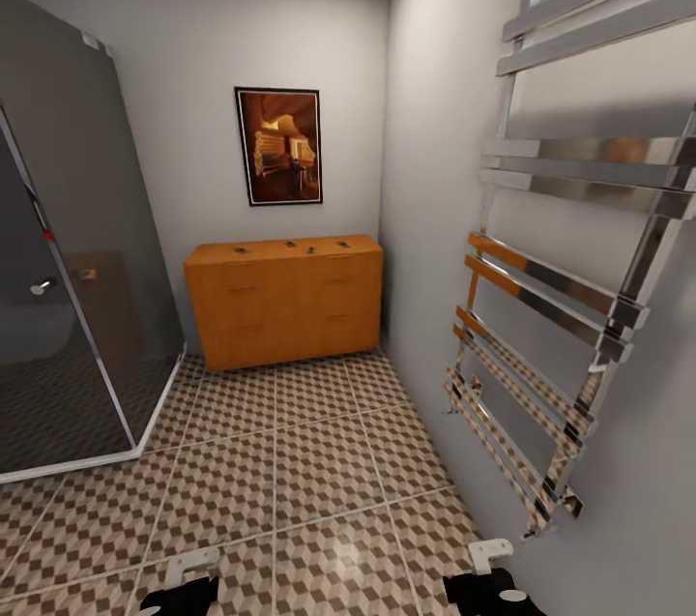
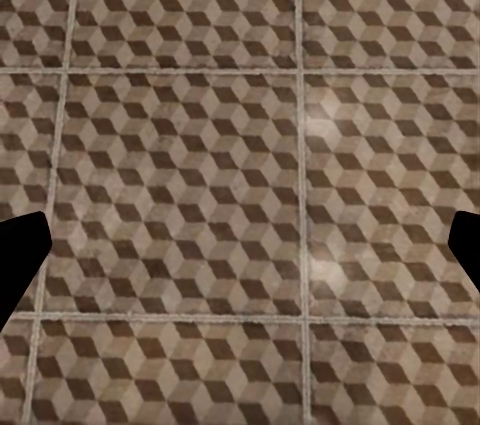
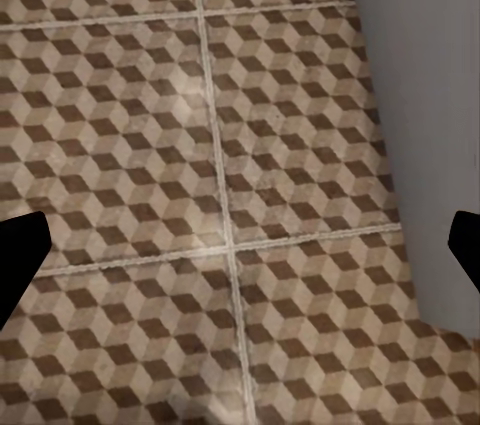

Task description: Take the four mousetraps from the cabinet in the bathroom and place them on the bathroom floor. Make sure all four end up on the same floor surface, and ensure that at least two of them are either under or directly next to the same bathroom sink.

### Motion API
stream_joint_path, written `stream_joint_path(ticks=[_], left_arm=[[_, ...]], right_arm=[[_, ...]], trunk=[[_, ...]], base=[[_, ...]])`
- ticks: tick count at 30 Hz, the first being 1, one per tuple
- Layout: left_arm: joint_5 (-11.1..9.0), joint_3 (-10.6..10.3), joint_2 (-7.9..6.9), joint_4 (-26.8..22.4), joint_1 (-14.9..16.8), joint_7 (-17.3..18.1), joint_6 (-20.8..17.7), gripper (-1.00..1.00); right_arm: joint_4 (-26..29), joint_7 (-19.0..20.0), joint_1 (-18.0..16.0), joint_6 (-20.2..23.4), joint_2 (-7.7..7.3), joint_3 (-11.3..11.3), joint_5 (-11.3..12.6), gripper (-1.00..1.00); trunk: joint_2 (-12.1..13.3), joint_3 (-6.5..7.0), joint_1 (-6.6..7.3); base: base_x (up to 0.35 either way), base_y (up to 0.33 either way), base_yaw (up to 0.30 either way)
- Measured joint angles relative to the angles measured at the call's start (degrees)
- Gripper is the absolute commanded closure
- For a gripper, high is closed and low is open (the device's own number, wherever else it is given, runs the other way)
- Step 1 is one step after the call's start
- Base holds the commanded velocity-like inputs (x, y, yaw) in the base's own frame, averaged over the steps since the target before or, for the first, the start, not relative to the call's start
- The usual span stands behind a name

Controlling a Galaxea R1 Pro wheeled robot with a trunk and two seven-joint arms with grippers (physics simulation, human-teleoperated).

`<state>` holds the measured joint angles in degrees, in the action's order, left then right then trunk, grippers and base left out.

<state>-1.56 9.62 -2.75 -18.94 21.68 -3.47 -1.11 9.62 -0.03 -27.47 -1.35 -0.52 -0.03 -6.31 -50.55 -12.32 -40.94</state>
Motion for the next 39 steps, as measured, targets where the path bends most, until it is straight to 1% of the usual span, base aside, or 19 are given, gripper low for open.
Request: stream_joint_path(ticks=[12, 20, 29, 39], left_arm=[[0.0, 0.0, 0.01, 0.0, 0.0, 0.0, 0.0, -1.00], [0.0, 0.0, 0.01, 0.0, 0.0, 0.0, 0.0, -1.00], [0.0, 0.0, 0.01, 0.0, 0.0, 0.0, 0.0, -1.00], [0.0, 0.0, 0.01, 0.0, 0.0, 0.0, 0.1, -1.00]], right_arm=[[0.0, 0.0, 0.0, 0.0, 0.00, 0.0, 0.0, -1.00], [0.0, 0.1, 0.0, 0.0, 0.00, 0.0, 0.0, -1.00], [0.0, 0.1, 0.0, 0.0, 0.00, -0.1, 0.0, -1.00], [0.0, 0.1, 0.0, 0.0, 0.00, 0.0, 0.0, -1.00]], trunk=[[4.8, 2.16, 2.64], [8.0, 3.60, 4.40], [11.7, 5.22, 6.38], [15.7, 7.03, 8.58]], base=[[0.000, 0.000, 0.102], [0.000, 0.000, 0.034], [0.000, 0.000, 0.150], [0.000, 0.000, 0.017]])
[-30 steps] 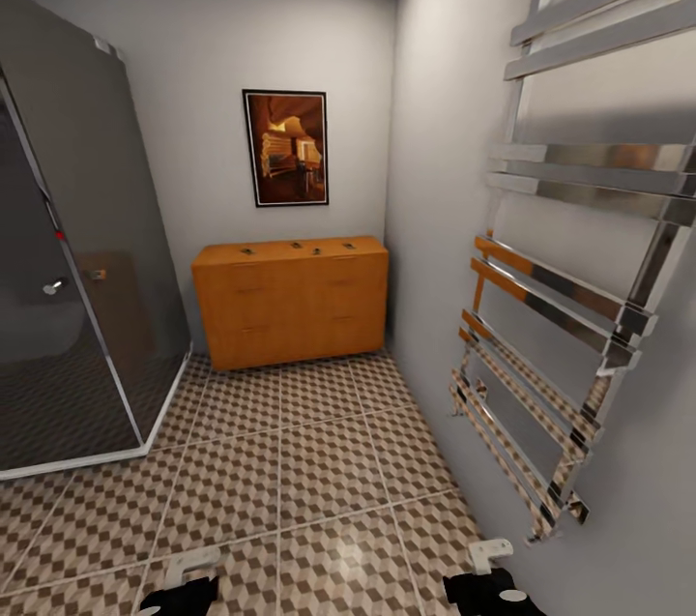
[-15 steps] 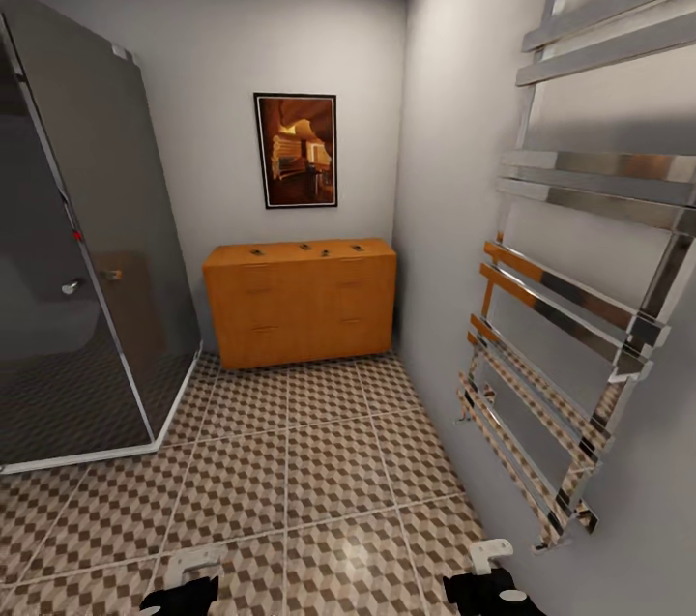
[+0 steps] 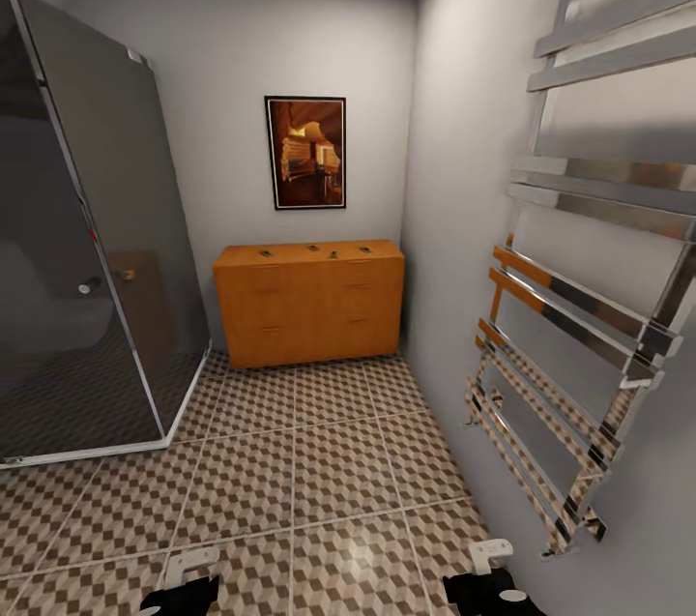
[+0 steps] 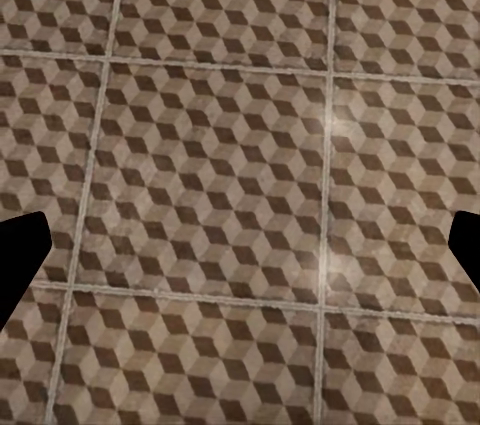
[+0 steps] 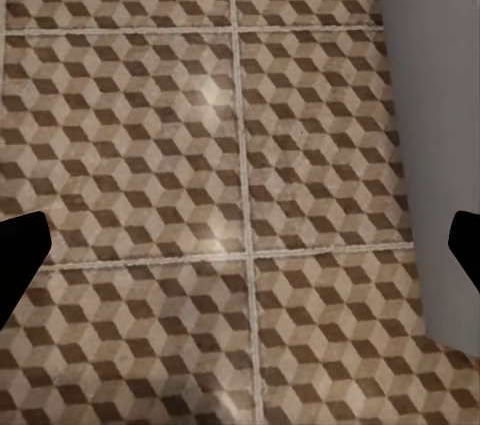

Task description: Take the four mousetraps from the cabinet in the bathroom and place them on the bathroom floor. Make sure all four end up on the same floor surface, and ensure that at least two of them are either under or directly next to the same bathroom sink.

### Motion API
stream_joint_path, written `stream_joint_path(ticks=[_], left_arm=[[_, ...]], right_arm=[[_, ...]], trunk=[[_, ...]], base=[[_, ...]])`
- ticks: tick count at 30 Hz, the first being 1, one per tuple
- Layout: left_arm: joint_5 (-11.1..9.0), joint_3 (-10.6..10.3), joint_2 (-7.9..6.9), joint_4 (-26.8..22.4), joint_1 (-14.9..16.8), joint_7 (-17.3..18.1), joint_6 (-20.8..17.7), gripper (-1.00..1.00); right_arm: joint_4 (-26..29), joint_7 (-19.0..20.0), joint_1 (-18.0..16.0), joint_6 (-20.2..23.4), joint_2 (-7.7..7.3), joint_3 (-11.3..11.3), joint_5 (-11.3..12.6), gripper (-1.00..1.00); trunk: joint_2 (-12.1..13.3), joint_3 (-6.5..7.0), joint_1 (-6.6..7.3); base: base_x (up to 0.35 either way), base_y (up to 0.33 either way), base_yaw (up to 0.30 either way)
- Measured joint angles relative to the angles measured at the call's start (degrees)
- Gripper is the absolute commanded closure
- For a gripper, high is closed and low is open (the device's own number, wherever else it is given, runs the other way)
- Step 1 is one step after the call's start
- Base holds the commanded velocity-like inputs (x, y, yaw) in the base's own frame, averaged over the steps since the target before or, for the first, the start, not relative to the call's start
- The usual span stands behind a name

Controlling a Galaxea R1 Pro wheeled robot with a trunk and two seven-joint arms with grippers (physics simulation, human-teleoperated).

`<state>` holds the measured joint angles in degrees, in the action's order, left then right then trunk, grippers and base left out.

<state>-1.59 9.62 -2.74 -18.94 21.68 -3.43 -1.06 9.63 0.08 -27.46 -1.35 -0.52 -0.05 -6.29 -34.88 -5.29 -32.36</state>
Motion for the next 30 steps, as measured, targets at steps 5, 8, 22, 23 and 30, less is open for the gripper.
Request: stream_joint_path(ticks=[5, 8, 22, 23, 30], left_arm=[[0.0, 0.0, 0.00, 0.0, 0.0, 0.0, 0.0, -1.00], [-0.1, -0.1, 0.04, 0.0, 0.0, 0.2, 0.1, -1.00], [0.0, -0.2, 0.31, 0.0, 0.0, 0.5, -0.3, -1.00], [0.0, -0.2, 0.32, 0.0, 0.0, 0.5, -0.4, -1.00], [0.0, -0.2, 0.35, 0.0, 0.0, 0.4, -0.3, -1.00]], right_arm=[[0.0, 0.0, 0.0, 0.0, 0.00, 0.0, 0.0, -1.00], [0.0, 0.0, 0.0, 0.0, 0.00, 0.0, 0.0, -1.00], [0.0, 0.0, 0.0, 0.0, 0.00, 0.0, 0.0, -1.00], [0.0, 0.0, 0.0, 0.0, 0.00, 0.0, 0.0, -1.00], [0.0, 0.0, 0.0, 0.0, 0.00, 0.0, 0.0, -1.00]], trunk=[[1.6, 0.73, 0.89], [1.6, 0.73, 0.89], [1.6, 0.73, 0.91], [1.6, 0.73, 0.91], [1.6, 0.73, 0.92]], base=[[0.000, 0.000, 0.000], [0.000, 0.000, 0.000], [0.098, 0.000, 0.000], [0.288, 0.000, 0.000], [0.312, 0.036, 0.000]])
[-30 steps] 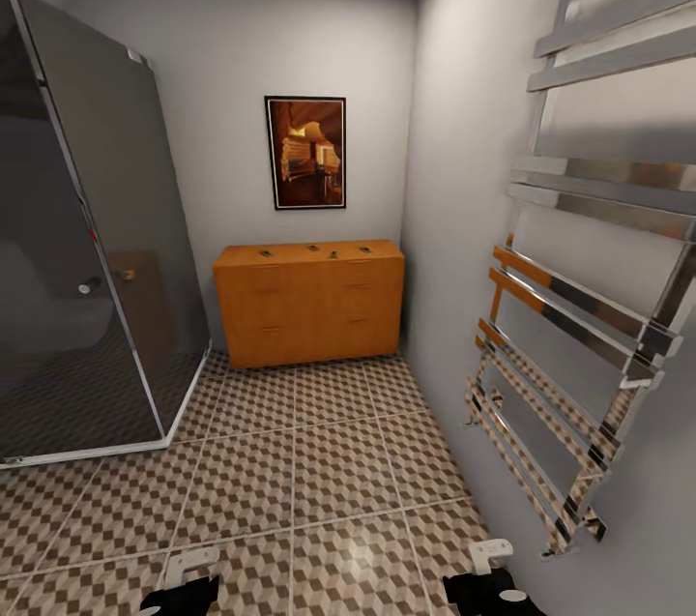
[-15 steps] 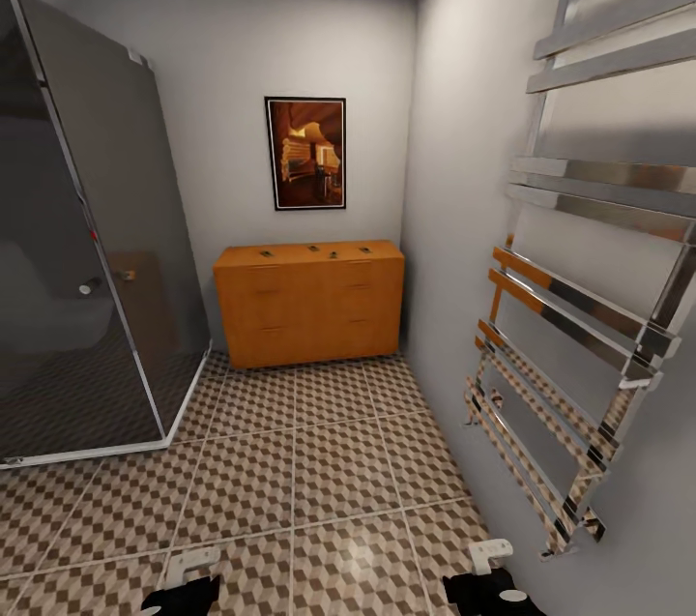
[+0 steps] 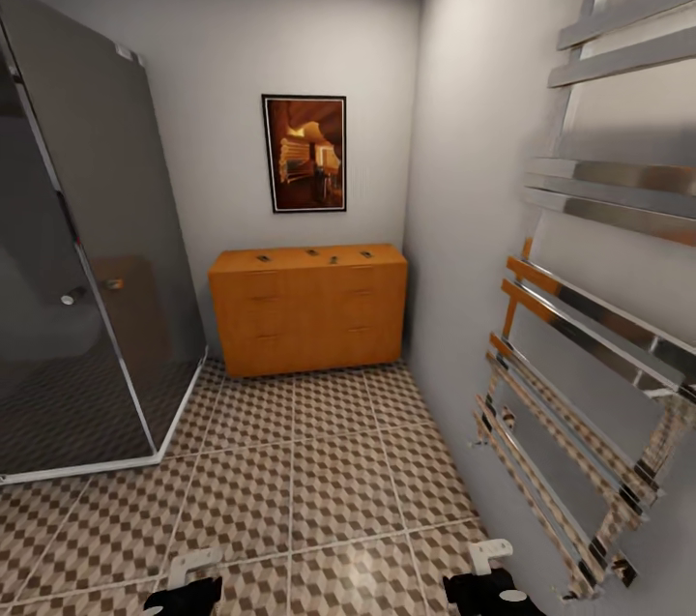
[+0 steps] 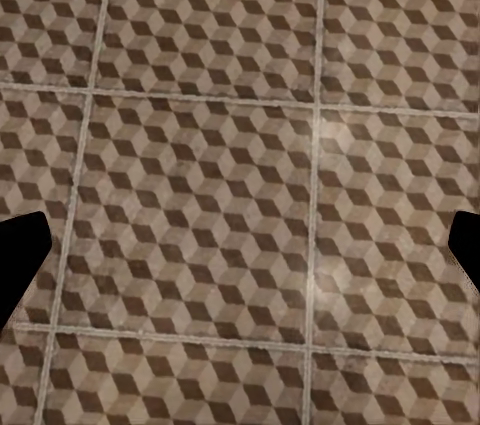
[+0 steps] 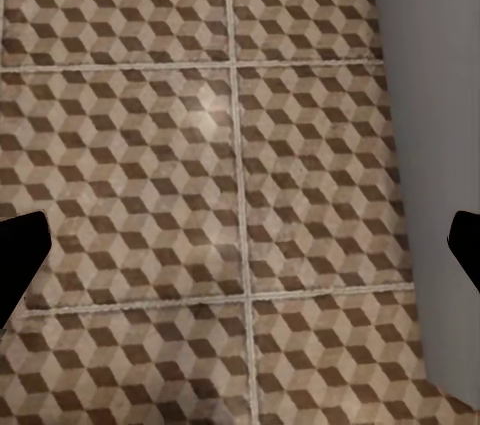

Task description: Take the four mousetraps from the cabinet in the bathroom and place them on the bathroom floor. Make sure all four end up on the same floor surface, and ensure that at least two of them are either under or directly next to the same bathroom sink.

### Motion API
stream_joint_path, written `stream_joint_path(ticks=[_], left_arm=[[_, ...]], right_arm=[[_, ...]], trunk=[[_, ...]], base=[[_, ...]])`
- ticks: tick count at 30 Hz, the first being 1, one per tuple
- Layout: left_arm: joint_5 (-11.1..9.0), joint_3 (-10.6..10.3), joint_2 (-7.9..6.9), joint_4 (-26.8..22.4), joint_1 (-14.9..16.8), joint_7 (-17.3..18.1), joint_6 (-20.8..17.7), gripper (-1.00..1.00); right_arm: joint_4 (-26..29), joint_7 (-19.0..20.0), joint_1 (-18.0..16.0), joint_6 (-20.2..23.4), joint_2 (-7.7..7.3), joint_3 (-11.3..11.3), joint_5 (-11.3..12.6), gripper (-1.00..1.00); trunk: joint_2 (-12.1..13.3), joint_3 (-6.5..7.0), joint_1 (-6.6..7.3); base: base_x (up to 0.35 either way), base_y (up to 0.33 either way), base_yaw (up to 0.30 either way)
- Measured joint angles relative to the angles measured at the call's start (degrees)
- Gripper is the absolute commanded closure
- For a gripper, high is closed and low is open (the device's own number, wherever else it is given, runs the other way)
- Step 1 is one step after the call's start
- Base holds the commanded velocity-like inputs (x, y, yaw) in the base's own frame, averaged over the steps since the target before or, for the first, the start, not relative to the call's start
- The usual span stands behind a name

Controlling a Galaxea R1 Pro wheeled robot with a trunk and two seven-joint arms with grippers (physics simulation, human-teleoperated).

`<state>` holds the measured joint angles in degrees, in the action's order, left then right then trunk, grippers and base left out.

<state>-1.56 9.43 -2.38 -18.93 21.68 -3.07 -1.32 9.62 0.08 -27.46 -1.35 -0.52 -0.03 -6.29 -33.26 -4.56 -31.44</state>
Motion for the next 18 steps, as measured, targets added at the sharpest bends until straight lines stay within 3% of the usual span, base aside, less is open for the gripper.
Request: stream_joint_path(ticks=[18], left_arm=[[0.0, 0.0, -0.05, 0.0, 0.0, -0.2, 0.1, -1.00]], right_arm=[[0.0, 0.0, 0.0, 0.0, 0.00, 0.0, 0.0, -1.00]], trunk=[[0.0, 0.00, 0.00]], base=[[0.318, 0.038, 0.000]])
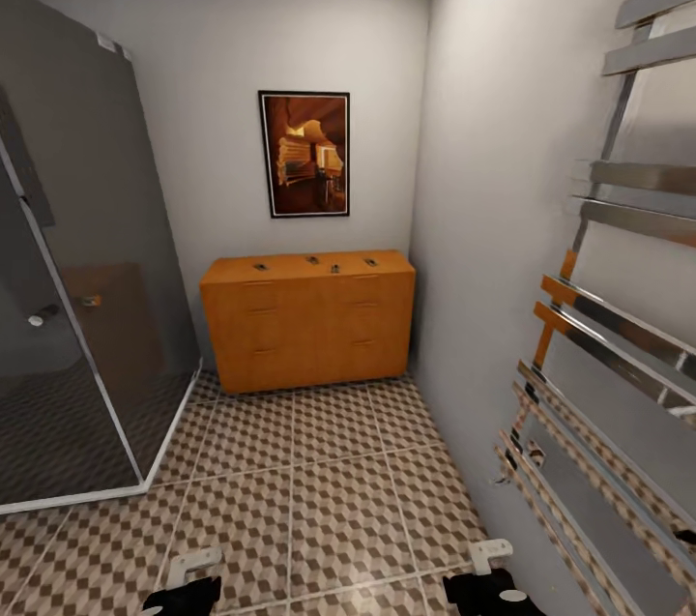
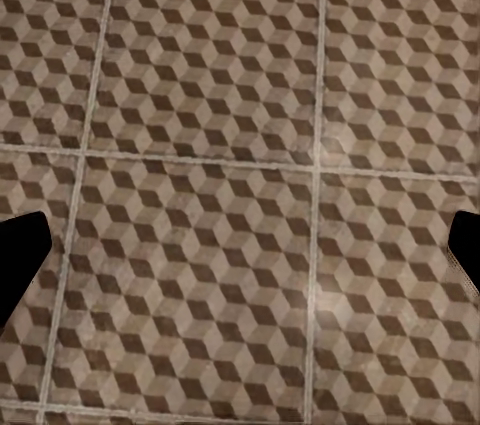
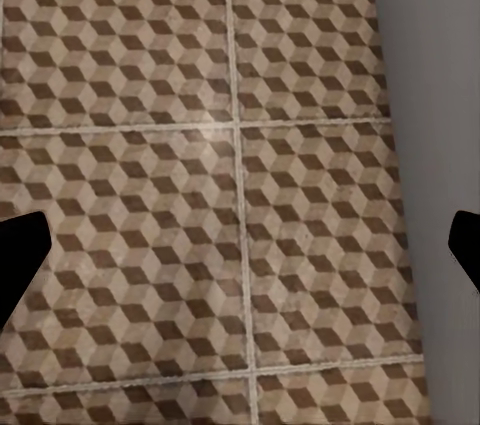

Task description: Take the four mousetraps from the cabinet in the bathroom and place them on the bathroom floor. Make sure all four end up on the same floor surface, and ensure that at least two of them are either under or directly next to the same bathroom sink.

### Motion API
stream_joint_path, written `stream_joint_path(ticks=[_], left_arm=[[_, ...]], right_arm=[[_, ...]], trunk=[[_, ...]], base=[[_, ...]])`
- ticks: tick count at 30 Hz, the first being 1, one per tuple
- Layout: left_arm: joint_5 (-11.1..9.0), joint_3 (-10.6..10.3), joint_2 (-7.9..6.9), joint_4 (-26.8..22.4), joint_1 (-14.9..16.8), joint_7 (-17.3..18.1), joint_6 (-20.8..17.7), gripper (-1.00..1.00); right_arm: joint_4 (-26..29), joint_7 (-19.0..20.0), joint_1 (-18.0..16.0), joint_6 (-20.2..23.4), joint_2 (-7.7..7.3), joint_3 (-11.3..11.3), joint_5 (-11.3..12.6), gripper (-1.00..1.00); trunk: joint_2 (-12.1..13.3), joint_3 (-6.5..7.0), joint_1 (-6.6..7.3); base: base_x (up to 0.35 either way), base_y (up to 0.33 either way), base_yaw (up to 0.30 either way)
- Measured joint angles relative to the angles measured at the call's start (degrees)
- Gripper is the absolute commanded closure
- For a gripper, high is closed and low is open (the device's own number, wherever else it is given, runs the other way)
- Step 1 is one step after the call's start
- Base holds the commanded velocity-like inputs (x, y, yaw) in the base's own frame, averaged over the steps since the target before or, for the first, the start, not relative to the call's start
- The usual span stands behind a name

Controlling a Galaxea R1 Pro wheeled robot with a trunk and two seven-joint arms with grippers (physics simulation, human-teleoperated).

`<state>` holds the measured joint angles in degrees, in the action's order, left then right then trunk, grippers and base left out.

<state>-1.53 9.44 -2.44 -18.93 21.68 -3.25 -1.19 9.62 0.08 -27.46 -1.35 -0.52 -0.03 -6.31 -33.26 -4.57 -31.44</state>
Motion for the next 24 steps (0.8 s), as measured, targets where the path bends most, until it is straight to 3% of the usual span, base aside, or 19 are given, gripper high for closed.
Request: stream_joint_path(ticks=[24], left_arm=[[0.0, 0.0, -0.11, 0.0, 0.0, -0.1, 0.1, -1.00]], right_arm=[[0.0, 0.0, 0.0, 0.0, 0.00, 0.0, -0.1, -1.00]], trunk=[[0.0, 0.00, 0.00]], base=[[0.330, 0.000, 0.000]])
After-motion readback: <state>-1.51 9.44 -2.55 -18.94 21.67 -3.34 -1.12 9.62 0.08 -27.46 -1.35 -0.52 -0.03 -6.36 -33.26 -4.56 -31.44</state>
